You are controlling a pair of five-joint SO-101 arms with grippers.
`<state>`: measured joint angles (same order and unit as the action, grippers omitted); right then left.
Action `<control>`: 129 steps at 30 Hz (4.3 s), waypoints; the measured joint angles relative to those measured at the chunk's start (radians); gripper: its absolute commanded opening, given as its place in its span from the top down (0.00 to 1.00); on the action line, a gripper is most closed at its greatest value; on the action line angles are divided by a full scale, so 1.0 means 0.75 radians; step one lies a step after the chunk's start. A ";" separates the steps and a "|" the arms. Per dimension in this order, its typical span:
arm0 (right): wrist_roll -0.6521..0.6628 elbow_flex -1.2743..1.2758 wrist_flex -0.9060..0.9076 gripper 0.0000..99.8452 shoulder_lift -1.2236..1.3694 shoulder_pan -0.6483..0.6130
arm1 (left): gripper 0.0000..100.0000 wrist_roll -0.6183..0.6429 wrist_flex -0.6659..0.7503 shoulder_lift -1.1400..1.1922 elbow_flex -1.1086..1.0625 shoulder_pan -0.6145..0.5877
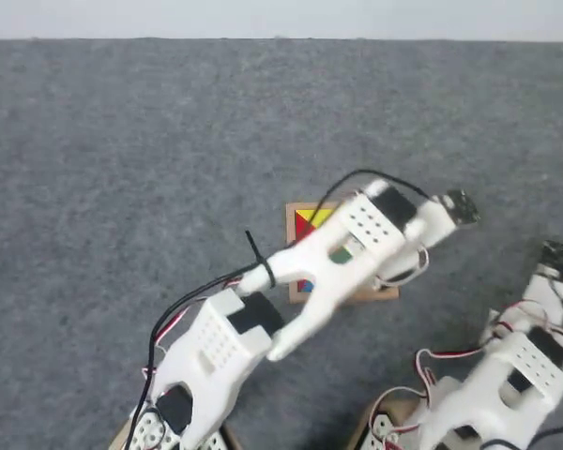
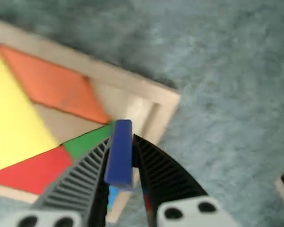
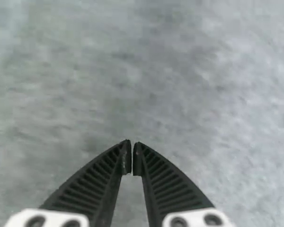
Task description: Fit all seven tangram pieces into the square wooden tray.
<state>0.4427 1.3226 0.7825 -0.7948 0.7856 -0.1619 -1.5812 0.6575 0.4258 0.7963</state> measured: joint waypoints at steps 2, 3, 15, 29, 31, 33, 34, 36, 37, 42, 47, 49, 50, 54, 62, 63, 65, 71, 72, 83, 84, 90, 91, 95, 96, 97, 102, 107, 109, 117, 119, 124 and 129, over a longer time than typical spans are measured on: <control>0.023 0.000 0.000 0.98 0.000 0.059 | 0.99 0.000 0.000 0.008 -0.008 0.016; 0.029 0.000 0.000 0.98 0.000 0.088 | 0.99 0.000 0.000 0.008 -0.008 0.014; 0.037 0.000 0.000 0.98 0.000 0.129 | 0.88 0.002 0.000 0.008 -0.008 -0.076; 0.039 0.000 0.000 0.98 0.000 0.106 | 0.88 -0.098 -0.035 0.008 -0.008 -0.110; 0.039 0.000 0.000 0.98 0.000 0.106 | 0.88 -0.102 -0.035 0.008 -0.008 -0.117; 0.039 0.000 0.000 0.98 0.000 0.106 | 0.88 -0.106 -0.035 0.008 0.000 -0.117; 0.039 0.000 0.000 0.98 0.000 0.102 | 0.88 -0.106 -0.037 0.010 0.012 -0.113; 0.039 0.000 0.000 0.98 0.000 0.096 | 0.88 -0.110 -0.035 0.010 0.035 -0.110; 0.039 0.000 0.000 0.98 0.000 0.096 | 0.88 -0.121 -0.035 0.010 0.039 -0.110; 0.039 0.000 0.000 0.98 0.000 0.096 | 0.88 -0.141 -0.037 0.010 0.043 -0.113; 0.039 0.000 0.000 0.98 0.000 0.096 | 0.88 -0.141 -0.010 0.010 0.043 -0.113; 0.039 0.000 0.000 0.98 0.000 0.096 | 0.88 -0.145 -0.008 0.010 0.043 -0.113; 0.039 0.000 0.000 0.98 0.000 0.096 | 0.88 -0.145 -0.008 0.010 0.053 -0.113; 0.039 0.000 0.000 0.98 0.000 0.084 | 0.88 -0.145 -0.008 0.010 0.135 -0.110; 0.039 0.000 0.000 0.98 0.000 0.047 | 0.88 -0.145 -0.004 0.010 0.225 -0.198; 0.039 0.000 0.000 0.98 0.000 0.047 | 0.88 -0.141 -0.004 0.010 0.217 -0.215; 0.039 0.000 0.000 0.98 0.000 0.047 | 0.88 -0.137 -0.004 0.010 0.182 -0.221; 0.041 0.000 0.000 0.98 0.000 0.047 | 0.88 -0.139 -0.004 0.010 0.031 -0.198; 0.041 0.000 0.000 0.98 0.000 0.047 | 0.88 -0.137 0.000 0.010 0.006 -0.196; 0.041 0.000 0.000 0.98 0.000 0.047 | 0.88 -0.139 0.092 0.006 -0.043 -0.180; 0.041 0.000 0.000 0.98 0.000 0.047 | 0.88 -0.139 0.098 0.006 -0.043 -0.176; 0.041 0.000 0.000 0.98 0.000 0.047 | 0.88 -0.145 0.110 0.006 -0.043 -0.139; 0.041 0.000 0.000 0.98 0.000 0.039 | 0.88 -0.145 0.110 0.006 -0.043 -0.133; 0.043 0.000 0.000 0.98 0.000 0.012 | 0.88 -0.149 0.108 0.006 -0.043 -0.133; 0.043 0.000 0.000 0.98 0.000 0.010 | 0.88 -0.151 0.100 0.008 -0.043 -0.137; 0.043 0.000 0.000 0.98 0.000 0.010 | 0.88 -0.151 0.090 0.008 -0.033 -0.145; 0.043 0.000 0.000 0.98 0.000 0.010 | 0.88 -0.151 0.018 0.008 0.043 -0.211; 0.043 0.000 0.000 0.98 0.000 0.010 | 0.88 -0.155 -0.004 0.008 0.051 -0.207; 0.043 0.000 0.000 0.98 0.000 0.010 | 0.88 -0.155 -0.012 0.008 0.051 -0.209; 0.043 0.000 0.000 0.98 0.000 0.010 | 0.88 -0.155 0.025 0.010 -0.020 -0.174; 0.043 0.000 0.000 0.98 0.000 0.006 | 0.89 -0.162 0.025 0.010 -0.020 -0.174; 0.041 0.000 0.000 0.99 0.000 -0.074 | 0.93 -0.045 -0.033 -0.080 0.025 -0.262; 0.043 0.000 0.049 0.99 -0.018 -0.223 | 0.93 -0.014 -0.070 -0.378 -0.053 -0.397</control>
<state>0.4749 1.3226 0.8193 -0.8086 0.6183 -0.1726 -1.6333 0.3736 0.3859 0.4987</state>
